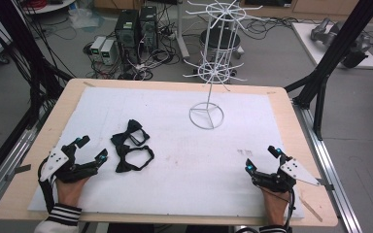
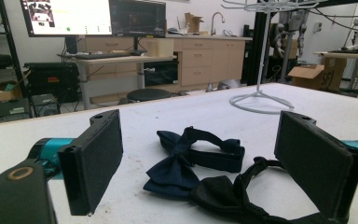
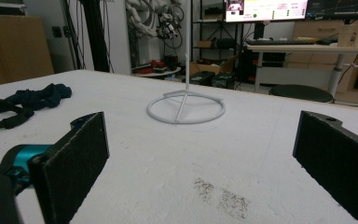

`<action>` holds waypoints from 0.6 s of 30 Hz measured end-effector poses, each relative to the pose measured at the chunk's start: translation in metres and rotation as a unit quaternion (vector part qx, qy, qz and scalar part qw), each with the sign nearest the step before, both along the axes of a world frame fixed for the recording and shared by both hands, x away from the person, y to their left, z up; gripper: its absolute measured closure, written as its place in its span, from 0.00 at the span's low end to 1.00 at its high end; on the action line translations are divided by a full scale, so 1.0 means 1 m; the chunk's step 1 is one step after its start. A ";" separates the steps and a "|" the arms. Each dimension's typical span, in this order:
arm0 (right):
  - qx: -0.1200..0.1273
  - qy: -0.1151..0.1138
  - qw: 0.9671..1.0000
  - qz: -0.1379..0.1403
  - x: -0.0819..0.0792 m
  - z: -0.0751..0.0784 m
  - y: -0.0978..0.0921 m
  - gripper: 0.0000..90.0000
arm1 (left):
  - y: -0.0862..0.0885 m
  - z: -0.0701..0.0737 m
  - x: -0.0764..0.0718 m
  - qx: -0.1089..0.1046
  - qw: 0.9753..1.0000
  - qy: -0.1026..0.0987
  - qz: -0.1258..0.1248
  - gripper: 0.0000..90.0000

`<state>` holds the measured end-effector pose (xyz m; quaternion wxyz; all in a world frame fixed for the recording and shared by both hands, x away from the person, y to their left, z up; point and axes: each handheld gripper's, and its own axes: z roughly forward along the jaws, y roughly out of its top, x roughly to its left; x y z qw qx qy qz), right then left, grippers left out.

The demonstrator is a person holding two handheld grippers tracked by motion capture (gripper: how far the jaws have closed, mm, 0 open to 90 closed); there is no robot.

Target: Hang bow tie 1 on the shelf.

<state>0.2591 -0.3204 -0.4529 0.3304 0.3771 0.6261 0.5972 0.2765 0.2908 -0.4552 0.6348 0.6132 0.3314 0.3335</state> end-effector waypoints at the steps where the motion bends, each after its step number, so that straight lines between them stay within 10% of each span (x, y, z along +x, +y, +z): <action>1: 0.000 0.000 1.000 0.000 0.000 0.000 0.000 0.03 | 0.000 0.000 0.000 -0.001 1.000 0.001 0.000 0.17; 12: 0.001 -0.001 1.000 0.002 0.000 0.000 0.000 0.03 | 0.010 0.006 0.004 -0.011 1.000 0.017 0.005 0.15; 18: 0.000 -0.002 1.000 0.002 0.001 0.000 -0.001 0.03 | 0.017 0.019 0.009 0.019 0.999 0.036 0.001 0.15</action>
